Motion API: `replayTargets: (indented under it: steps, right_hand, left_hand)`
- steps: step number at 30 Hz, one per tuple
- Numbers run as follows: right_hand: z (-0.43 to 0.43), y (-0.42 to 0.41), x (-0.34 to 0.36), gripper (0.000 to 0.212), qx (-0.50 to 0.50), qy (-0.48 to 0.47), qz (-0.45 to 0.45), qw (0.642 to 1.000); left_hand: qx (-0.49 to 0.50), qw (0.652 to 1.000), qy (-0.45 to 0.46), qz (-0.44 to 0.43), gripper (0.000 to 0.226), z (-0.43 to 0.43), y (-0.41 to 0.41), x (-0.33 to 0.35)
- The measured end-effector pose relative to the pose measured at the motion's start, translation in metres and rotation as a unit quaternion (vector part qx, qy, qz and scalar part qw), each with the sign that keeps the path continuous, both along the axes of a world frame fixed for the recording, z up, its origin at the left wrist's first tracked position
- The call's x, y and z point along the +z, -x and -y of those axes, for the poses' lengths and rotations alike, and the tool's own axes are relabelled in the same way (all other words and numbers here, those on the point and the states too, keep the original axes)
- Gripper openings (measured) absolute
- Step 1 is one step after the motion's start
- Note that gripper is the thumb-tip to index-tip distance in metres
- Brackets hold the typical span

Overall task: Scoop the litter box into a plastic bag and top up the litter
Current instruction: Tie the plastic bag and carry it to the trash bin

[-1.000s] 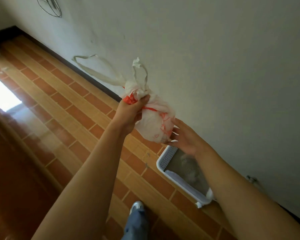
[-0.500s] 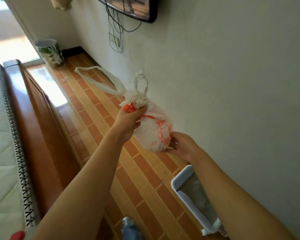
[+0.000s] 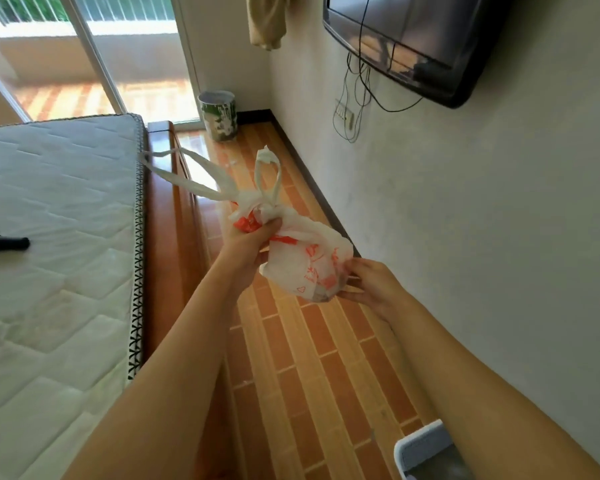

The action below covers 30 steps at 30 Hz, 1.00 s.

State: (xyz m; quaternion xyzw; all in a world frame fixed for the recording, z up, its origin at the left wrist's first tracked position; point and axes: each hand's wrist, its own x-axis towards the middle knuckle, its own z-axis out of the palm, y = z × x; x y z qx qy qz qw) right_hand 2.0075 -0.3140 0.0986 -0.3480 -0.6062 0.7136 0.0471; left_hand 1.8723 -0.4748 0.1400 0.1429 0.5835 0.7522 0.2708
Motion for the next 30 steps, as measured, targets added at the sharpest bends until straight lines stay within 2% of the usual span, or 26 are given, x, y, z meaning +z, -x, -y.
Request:
replayTargets:
  steps: [4,8,13,17,21,23,27,30]
  right_hand:
    - [-0.004,0.052,-0.003,0.022,0.041,-0.028,0.011,0.999]
    - [-0.016,0.108,-0.014,0.031,0.074,-0.034,0.012,0.997]
    - [-0.055,0.184,-0.028,0.035,0.123,-0.035,0.015,0.992]
    - [-0.101,0.243,-0.028,0.037,0.176,-0.076,0.031,0.981]
    - [-0.143,0.299,-0.021,0.028,0.210,-0.097,0.028,0.973]
    - [-0.160,0.328,-0.016,0.024,0.218,-0.100,0.027,0.970]
    - [-0.183,0.382,-0.011,0.031,0.239,-0.119,0.019,0.963]
    - [-0.195,0.424,-0.011,0.031,0.247,-0.136,0.014,0.959]
  left_hand:
    - [0.041,0.999,0.007,-0.008,0.014,0.015,0.037,-0.007]
    - [0.082,0.997,0.014,0.000,0.030,0.017,0.080,-0.020]
    - [0.097,0.995,0.001,-0.010,0.017,-0.013,0.141,-0.028]
    - [0.108,0.994,0.017,-0.030,0.016,-0.052,0.193,-0.029]
    - [0.130,0.990,0.031,-0.052,0.008,-0.089,0.241,-0.022]
    - [0.146,0.987,0.037,-0.058,0.012,-0.103,0.264,-0.017]
    - [0.207,0.977,0.047,-0.027,0.029,-0.123,0.311,-0.017]
    - [0.221,0.974,0.046,-0.025,0.033,-0.131,0.351,-0.020]
